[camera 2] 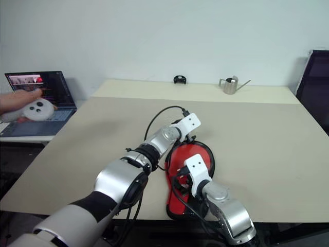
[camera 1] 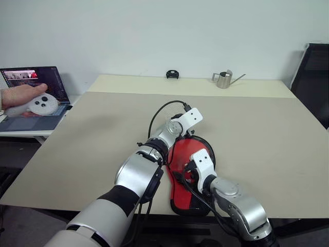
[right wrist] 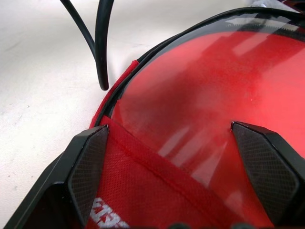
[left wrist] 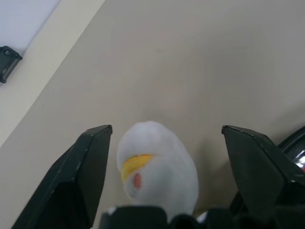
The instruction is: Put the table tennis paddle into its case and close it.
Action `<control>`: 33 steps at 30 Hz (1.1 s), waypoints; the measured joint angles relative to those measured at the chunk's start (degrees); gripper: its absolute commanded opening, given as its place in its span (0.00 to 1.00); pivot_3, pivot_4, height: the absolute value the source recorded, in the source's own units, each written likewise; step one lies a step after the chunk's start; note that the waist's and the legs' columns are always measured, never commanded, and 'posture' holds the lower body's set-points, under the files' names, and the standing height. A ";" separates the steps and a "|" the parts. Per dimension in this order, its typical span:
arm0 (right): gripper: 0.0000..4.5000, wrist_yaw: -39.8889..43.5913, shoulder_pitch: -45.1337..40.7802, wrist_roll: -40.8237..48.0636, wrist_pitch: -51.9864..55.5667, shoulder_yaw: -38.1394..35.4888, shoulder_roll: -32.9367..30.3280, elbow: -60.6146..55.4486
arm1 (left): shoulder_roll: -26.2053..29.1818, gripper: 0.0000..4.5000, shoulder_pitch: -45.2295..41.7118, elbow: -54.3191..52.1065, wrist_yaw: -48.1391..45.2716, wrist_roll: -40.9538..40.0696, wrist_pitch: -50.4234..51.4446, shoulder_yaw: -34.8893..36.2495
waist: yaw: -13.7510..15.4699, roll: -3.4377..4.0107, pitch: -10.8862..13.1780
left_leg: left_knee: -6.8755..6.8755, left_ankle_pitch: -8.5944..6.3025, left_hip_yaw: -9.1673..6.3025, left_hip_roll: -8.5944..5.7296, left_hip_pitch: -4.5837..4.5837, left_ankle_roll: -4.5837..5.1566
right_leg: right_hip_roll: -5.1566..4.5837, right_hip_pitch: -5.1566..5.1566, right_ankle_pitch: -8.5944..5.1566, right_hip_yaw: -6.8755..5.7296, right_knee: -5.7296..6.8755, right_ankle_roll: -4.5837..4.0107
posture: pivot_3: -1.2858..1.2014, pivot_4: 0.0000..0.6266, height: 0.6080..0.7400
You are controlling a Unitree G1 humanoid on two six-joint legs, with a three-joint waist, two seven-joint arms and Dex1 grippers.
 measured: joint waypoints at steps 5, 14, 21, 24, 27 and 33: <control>1.00 1.49 -2.29 1.39 0.06 -2.50 -0.20 2.44 | 0.09 0.90 -0.28 -0.02 -0.63 -1.39 -0.36 1.66 | -0.28 0.00 0.01 | -0.01 0.00 -0.01 0.00 0.11 0.00 | 0.00 0.14 0.00 -0.02 -0.01 0.01 | 0.52 0.24 1.00; 1.00 3.54 -1.99 5.14 4.85 -10.58 -5.19 -0.56 | 6.37 0.90 -3.48 -1.26 -8.09 -6.66 -5.21 5.60 | -0.11 0.00 0.02 | -0.08 0.00 -0.02 -0.02 -0.29 -0.01 | -0.04 -0.20 -0.01 -0.04 -0.11 0.01 | 0.52 0.24 1.00; 1.00 5.31 3.63 9.00 9.45 -14.73 -10.81 -7.55 | 13.38 0.90 -0.89 -4.85 -20.96 -15.33 -7.53 11.35 | 0.15 0.01 0.03 | -0.11 0.00 0.03 -0.01 -0.46 0.00 | -0.06 -0.42 -0.01 0.02 -0.13 0.00 | 0.52 0.24 1.00; 1.00 7.73 4.83 10.76 9.98 -14.55 -14.37 -9.13 | 15.66 0.90 3.46 -9.19 -31.70 -19.87 -7.12 12.50 | 0.19 0.02 0.03 | -0.12 0.00 0.06 -0.01 -0.45 0.00 | -0.04 -0.40 -0.02 0.01 -0.14 -0.01 | 0.52 0.24 1.00; 1.00 10.25 5.57 12.09 10.08 -13.68 -17.06 -9.92 | 19.40 0.90 10.91 -17.31 -43.24 -24.88 -4.21 13.34 | -0.32 0.05 0.08 | -0.12 0.00 0.07 0.06 -0.46 0.00 | -0.06 -0.44 -0.04 0.08 -0.12 -0.06 | 0.52 0.24 1.00; 1.00 12.77 5.25 13.30 9.46 -12.59 -19.75 -10.08 | 23.64 0.90 24.81 -39.96 -48.67 -30.85 7.44 12.97 | -0.74 0.05 0.08 | -0.11 0.00 -0.06 0.14 -0.50 0.00 | -0.10 -0.41 -0.06 0.19 -0.14 -0.10 | 0.52 0.24 1.00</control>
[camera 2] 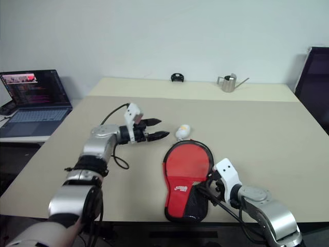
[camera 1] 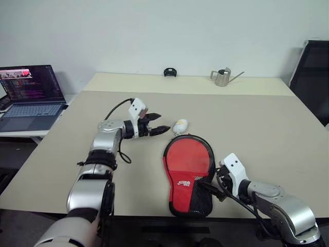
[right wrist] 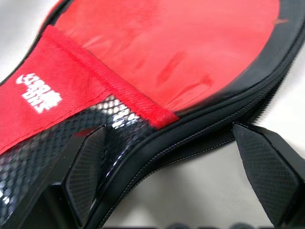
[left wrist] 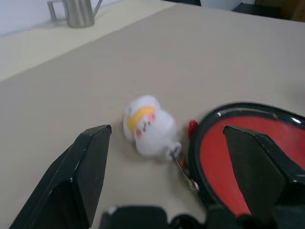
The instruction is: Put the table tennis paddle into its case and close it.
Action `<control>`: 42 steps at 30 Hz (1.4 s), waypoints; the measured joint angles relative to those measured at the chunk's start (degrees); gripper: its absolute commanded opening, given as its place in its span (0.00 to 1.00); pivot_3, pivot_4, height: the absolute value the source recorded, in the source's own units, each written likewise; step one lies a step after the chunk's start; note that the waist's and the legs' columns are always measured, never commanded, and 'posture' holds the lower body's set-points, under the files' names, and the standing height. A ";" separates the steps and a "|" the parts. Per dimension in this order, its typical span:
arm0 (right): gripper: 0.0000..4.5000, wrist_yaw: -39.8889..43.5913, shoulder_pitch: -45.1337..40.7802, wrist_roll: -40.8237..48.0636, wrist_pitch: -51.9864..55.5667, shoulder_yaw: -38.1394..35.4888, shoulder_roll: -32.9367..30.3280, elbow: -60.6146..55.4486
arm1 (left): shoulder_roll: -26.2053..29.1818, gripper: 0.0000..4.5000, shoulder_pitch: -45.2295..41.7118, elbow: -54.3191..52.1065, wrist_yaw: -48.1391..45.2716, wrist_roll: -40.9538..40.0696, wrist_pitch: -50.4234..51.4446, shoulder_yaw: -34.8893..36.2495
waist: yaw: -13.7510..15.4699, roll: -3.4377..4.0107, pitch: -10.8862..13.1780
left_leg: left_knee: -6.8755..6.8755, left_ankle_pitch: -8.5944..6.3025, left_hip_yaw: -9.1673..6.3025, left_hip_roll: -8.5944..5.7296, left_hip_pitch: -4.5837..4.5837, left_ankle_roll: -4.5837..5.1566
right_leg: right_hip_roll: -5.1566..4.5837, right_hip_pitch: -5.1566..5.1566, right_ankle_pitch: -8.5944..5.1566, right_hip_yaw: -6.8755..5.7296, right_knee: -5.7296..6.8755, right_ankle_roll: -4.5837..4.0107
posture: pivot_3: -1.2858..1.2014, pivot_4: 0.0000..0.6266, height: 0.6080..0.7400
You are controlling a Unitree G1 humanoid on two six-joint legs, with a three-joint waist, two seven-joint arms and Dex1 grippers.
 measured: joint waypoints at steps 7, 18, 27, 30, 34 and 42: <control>1.00 3.32 -0.30 1.12 -1.20 0.33 -3.39 0.01 | -0.62 0.90 7.07 -15.30 1.40 -3.90 9.04 -2.85 | 0.09 0.00 0.01 | 0.01 0.00 -0.02 -0.01 0.01 0.00 | -0.02 0.03 0.00 0.00 0.01 0.00 | 0.52 0.24 1.00; 1.00 9.46 1.26 13.29 1.55 -13.19 -7.98 -3.39 | -2.38 0.90 9.44 -22.79 2.96 -7.38 12.52 -5.93 | 0.23 0.15 0.15 | 0.01 0.00 0.00 0.00 -0.01 0.00 | -0.04 0.04 0.00 0.01 0.00 0.00 | 0.52 0.24 1.00; 1.00 7.26 -3.12 16.63 -7.94 -21.04 -5.43 -2.69 | -2.74 0.90 13.63 -28.04 4.32 -8.60 12.90 -8.80 | 0.25 0.18 0.17 | 0.00 0.00 0.01 0.01 0.00 0.00 | -0.03 0.04 0.00 0.02 0.00 -0.01 | 0.52 0.24 1.00; 1.00 7.64 -4.02 19.05 -9.31 -21.05 -4.09 -1.61 | -1.94 0.90 15.40 -29.05 3.69 -8.59 12.88 -10.38 | 0.21 0.21 0.19 | 0.00 0.00 0.04 0.01 -0.01 0.00 | -0.04 0.03 0.01 0.05 -0.01 -0.01 | 0.52 0.24 1.00; 1.00 8.14 -6.14 23.92 -9.85 -21.75 -3.32 -1.35 | -0.17 0.90 16.64 -30.27 2.27 -8.13 12.58 -13.22 | 0.20 0.30 0.25 | 0.00 0.00 0.03 0.02 -0.01 0.01 | -0.04 0.02 0.01 0.04 0.01 -0.02 | 0.52 0.24 1.00; 1.00 10.96 -8.98 24.57 -11.19 -21.01 -8.98 2.43 | -0.71 0.90 18.73 -30.05 2.98 -6.09 9.66 -16.82 | 0.27 0.32 0.27 | 0.00 0.00 0.06 0.01 -0.01 0.01 | -0.06 0.03 0.01 0.06 -0.01 -0.03 | 0.52 0.24 1.00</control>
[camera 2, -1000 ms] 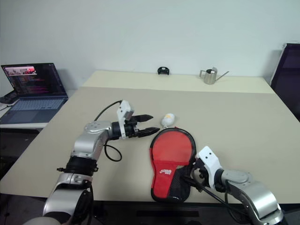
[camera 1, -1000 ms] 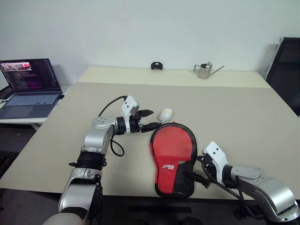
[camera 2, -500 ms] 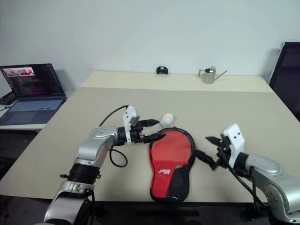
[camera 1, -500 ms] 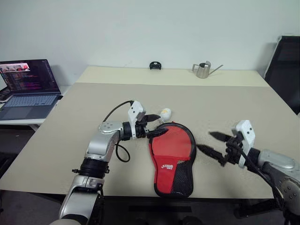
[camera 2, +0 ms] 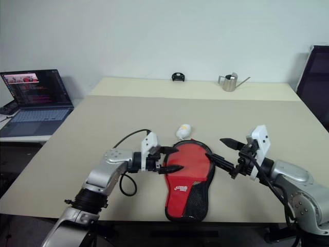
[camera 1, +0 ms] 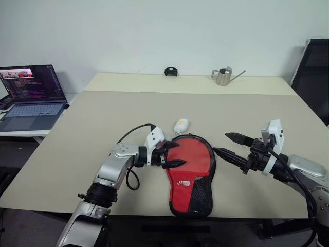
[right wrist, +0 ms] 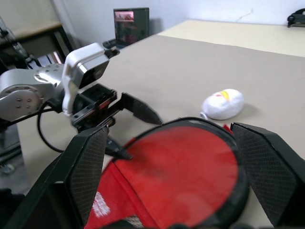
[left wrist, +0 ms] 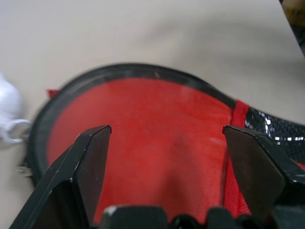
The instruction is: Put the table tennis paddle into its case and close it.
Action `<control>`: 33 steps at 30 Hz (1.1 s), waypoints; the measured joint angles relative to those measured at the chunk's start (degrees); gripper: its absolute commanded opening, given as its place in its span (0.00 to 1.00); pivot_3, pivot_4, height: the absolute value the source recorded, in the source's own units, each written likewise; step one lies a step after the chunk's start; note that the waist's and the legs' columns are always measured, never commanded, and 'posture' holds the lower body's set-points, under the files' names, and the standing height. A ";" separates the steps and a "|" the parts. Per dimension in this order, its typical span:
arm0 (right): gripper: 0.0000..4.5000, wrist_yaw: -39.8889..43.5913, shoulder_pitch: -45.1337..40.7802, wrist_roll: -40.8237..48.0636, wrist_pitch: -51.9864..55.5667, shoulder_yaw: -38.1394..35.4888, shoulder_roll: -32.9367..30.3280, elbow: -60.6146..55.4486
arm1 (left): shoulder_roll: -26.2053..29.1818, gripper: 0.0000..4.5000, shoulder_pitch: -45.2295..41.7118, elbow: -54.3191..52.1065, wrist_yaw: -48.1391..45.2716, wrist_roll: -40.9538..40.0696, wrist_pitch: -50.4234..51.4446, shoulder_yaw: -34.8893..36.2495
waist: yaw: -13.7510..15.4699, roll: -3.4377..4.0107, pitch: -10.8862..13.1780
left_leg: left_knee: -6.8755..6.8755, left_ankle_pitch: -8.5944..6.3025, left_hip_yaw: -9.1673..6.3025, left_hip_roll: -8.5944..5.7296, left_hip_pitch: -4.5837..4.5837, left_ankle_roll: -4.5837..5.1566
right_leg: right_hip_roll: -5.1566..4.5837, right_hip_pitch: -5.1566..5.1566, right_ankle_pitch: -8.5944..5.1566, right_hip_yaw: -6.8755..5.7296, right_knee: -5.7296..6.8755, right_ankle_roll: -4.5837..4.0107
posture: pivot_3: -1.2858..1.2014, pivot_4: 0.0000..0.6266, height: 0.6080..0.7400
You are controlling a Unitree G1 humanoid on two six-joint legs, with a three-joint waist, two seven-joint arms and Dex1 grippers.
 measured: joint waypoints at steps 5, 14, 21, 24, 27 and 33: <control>1.00 -0.56 -9.10 -3.45 -0.62 4.96 -0.56 7.60 | -1.90 0.90 0.56 2.71 2.03 1.15 -2.58 -1.08 | -0.29 0.03 0.01 | 0.00 0.01 0.03 0.02 0.03 0.00 | 0.02 -0.02 0.00 0.02 0.05 -0.02 | 0.52 0.24 1.00; 1.00 -5.16 -26.39 -11.13 -0.43 14.47 8.74 27.02 | -3.28 0.90 2.20 3.73 3.53 1.82 -4.47 -1.87 | -0.35 0.05 0.03 | 0.00 0.02 0.07 0.03 -0.10 -0.01 | -0.01 -0.16 0.01 0.03 0.04 -0.04 | 0.52 0.24 1.00; 1.00 -7.72 -40.83 -21.03 -7.81 19.25 19.63 55.03 | -3.26 0.90 3.97 1.75 4.78 1.94 -4.45 -1.79 | -0.48 0.09 0.02 | 0.00 0.02 0.11 0.03 -0.11 -0.02 | -0.01 -0.26 0.01 0.05 0.09 -0.06 | 0.52 0.24 1.00; 1.00 -8.07 -44.26 -24.79 -13.02 19.90 22.95 66.09 | -3.13 0.90 4.50 0.68 5.19 1.94 -4.09 -1.76 | -0.45 0.10 0.03 | 0.00 0.03 0.16 0.01 -0.15 -0.04 | -0.02 -0.29 0.01 0.06 0.07 -0.07 | 0.52 0.24 1.00; 1.00 -9.40 -48.40 -28.24 -20.45 19.93 26.19 78.37 | -2.94 0.90 5.20 -0.58 6.01 1.93 -3.30 -1.70 | -0.63 0.12 0.04 | -0.01 0.05 0.19 0.02 -0.16 -0.07 | -0.02 -0.34 0.01 0.09 0.10 -0.07 | 0.52 0.24 1.00; 1.00 -13.36 -53.72 -32.62 -33.67 17.75 31.04 95.68 | -2.60 0.90 7.17 -3.77 8.08 1.88 -1.85 -1.61 | -0.70 0.16 0.07 | -0.03 0.16 0.22 0.04 -0.14 -0.26 | -0.02 -0.35 0.01 0.16 0.11 -0.08 | 0.52 0.24 1.00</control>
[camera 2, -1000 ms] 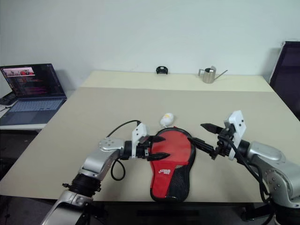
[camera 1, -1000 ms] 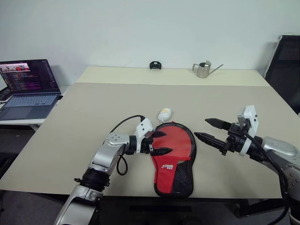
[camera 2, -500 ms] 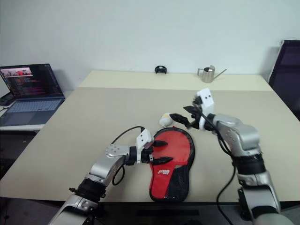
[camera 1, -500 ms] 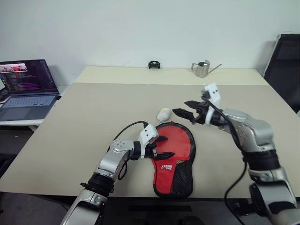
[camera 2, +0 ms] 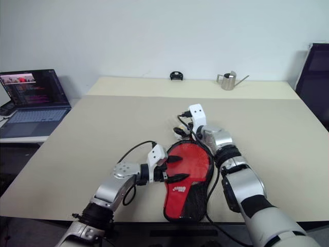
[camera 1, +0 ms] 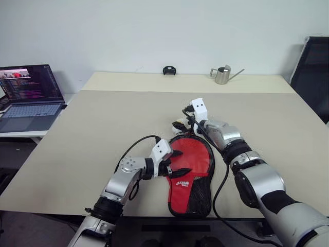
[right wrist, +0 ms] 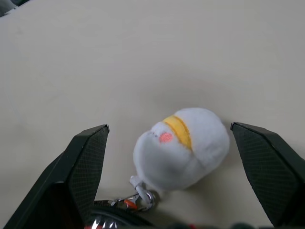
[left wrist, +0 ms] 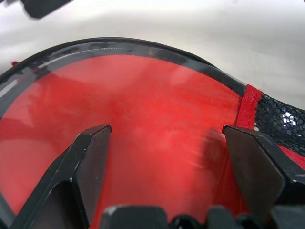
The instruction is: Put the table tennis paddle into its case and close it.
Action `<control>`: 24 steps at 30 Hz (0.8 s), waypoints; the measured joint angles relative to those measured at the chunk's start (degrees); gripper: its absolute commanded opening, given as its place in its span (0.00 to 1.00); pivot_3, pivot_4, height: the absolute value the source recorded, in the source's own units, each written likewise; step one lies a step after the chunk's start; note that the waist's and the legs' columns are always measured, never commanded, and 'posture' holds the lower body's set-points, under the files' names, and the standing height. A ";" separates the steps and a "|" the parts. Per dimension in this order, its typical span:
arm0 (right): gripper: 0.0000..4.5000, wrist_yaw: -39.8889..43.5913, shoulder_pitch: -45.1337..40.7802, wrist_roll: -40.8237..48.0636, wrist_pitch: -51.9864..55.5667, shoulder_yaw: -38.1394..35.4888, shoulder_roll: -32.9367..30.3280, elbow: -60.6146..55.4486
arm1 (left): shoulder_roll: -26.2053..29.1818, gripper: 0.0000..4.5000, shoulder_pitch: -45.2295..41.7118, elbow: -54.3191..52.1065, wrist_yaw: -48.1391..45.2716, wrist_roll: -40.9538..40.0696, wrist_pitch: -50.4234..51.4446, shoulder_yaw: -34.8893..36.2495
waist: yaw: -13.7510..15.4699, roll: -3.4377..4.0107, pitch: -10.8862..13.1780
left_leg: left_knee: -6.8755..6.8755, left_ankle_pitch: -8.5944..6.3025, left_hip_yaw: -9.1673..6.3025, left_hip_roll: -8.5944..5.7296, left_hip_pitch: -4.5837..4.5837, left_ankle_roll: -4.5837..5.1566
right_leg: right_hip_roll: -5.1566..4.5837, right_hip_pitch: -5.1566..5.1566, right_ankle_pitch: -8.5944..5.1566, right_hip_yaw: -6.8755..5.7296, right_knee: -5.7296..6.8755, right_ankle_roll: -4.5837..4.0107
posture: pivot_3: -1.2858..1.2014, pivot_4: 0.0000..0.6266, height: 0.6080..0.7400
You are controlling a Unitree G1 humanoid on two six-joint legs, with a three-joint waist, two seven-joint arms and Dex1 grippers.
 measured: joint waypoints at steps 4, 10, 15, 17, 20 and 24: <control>1.00 -2.50 -1.14 -2.88 -5.36 -0.31 2.90 5.23 | 0.53 0.90 1.04 -1.89 1.13 -0.12 1.11 0.06 | -0.03 0.01 0.01 | -0.01 0.01 0.01 0.01 0.01 -0.02 | 0.01 -0.01 0.00 0.02 0.02 0.00 | 0.52 0.24 1.00; 1.00 -6.67 -2.01 -8.91 -10.75 0.72 5.17 9.13 | 1.64 0.90 2.64 -4.04 2.52 -0.85 2.47 1.11 | -0.05 0.04 0.02 | -0.03 0.04 0.01 0.01 0.03 -0.08 | 0.02 -0.02 0.00 0.04 0.04 -0.01 | 0.52 0.24 1.00; 0.91 -10.12 -2.02 -15.38 -13.58 3.78 5.79 10.34 | 1.99 0.91 3.69 -5.55 3.02 -1.00 3.33 1.38 | -0.09 0.07 0.04 | -0.04 0.05 0.01 0.00 0.04 -0.10 | 0.02 -0.02 0.00 0.05 0.04 -0.02 | 0.52 0.24 1.00; 0.79 -11.32 -2.02 -18.46 -14.38 5.86 5.90 10.64 | 2.11 0.91 4.00 -5.97 3.29 -1.04 3.49 1.43 | -0.11 0.08 0.05 | -0.05 0.06 0.01 0.00 0.05 -0.11 | 0.02 -0.03 0.00 0.06 0.04 -0.03 | 0.52 0.24 1.00; 0.54 -12.25 -2.02 -21.84 -15.17 8.01 6.17 10.83 | 2.13 0.91 4.17 -6.39 3.65 -1.07 3.70 1.42 | -0.11 0.08 0.04 | -0.06 0.06 0.01 0.00 0.06 -0.11 | 0.03 -0.02 0.00 0.06 0.04 -0.04 | 0.52 0.24 1.00; 0.26 -12.71 -2.02 -23.54 -15.09 8.19 6.43 10.95 | 2.13 0.91 4.31 -6.60 3.94 -1.09 3.87 1.42 | -0.10 0.08 0.04 | -0.06 0.06 0.01 0.00 0.07 -0.12 | 0.03 -0.02 0.00 0.07 0.04 -0.04 | 0.52 0.24 1.00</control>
